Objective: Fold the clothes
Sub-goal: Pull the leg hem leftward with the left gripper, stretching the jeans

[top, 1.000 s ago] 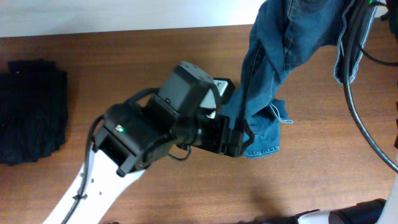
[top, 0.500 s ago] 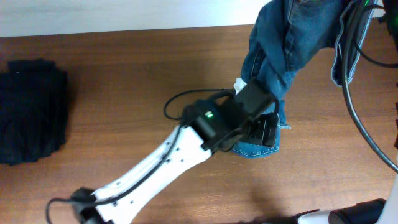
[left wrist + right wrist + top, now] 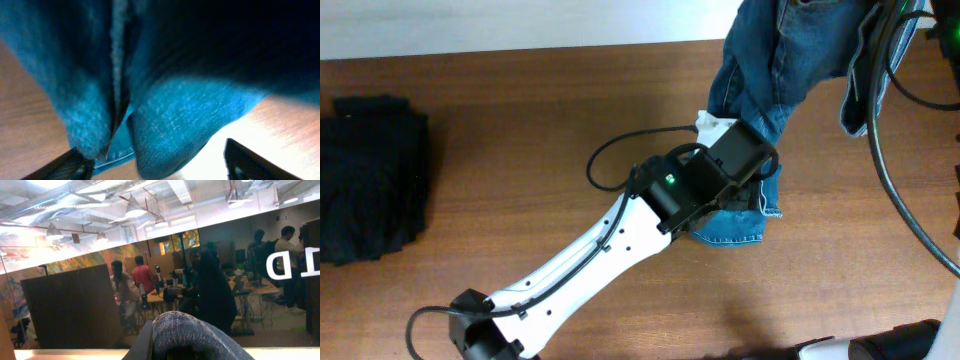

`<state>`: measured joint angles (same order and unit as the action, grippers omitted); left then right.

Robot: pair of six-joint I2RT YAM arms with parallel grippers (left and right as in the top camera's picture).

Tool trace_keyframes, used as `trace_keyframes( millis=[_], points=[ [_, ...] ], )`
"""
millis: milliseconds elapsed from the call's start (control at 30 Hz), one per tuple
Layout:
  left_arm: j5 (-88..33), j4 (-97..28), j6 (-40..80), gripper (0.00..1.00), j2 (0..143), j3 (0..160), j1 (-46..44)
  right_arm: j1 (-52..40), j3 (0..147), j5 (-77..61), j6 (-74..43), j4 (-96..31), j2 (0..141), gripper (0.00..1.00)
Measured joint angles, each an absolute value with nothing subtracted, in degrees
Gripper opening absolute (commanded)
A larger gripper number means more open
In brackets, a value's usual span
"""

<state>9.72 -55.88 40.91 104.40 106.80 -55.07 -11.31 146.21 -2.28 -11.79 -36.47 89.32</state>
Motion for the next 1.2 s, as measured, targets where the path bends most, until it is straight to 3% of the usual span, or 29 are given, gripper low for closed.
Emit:
trace_keyframes(
  millis=[133,267,367,600,833,1000,1200],
  points=[
    [9.96,-54.11,41.30,0.33,104.49,106.80,-55.07,-11.31,146.21,-2.39,-11.79,-36.47,89.32,0.04],
    [10.44,-53.63,41.15,0.18,104.55,106.80,-55.07,-11.31,146.21,-2.85,-11.79,-36.47,89.32,0.04],
    [11.51,-53.56,41.19,0.01,104.71,106.80,-55.07,-11.31,146.21,-3.11,-11.79,-36.47,89.32,0.04],
    [18.83,-53.56,33.56,0.00,104.90,106.80,-55.07,-11.31,146.21,-3.49,-11.20,-36.53,89.30,0.04],
    [39.88,-53.56,13.85,0.00,104.90,106.80,-55.00,-11.31,146.23,-3.46,-9.63,-38.81,88.79,0.04],
    [52.71,-50.92,7.66,0.00,104.90,106.78,-52.25,-11.29,146.26,-1.83,-8.95,-42.11,88.64,0.04],
    [48.31,-47.46,4.86,0.01,104.27,106.80,-40.97,-11.31,146.26,-0.14,-6.76,-45.25,88.66,0.04]
  ],
)
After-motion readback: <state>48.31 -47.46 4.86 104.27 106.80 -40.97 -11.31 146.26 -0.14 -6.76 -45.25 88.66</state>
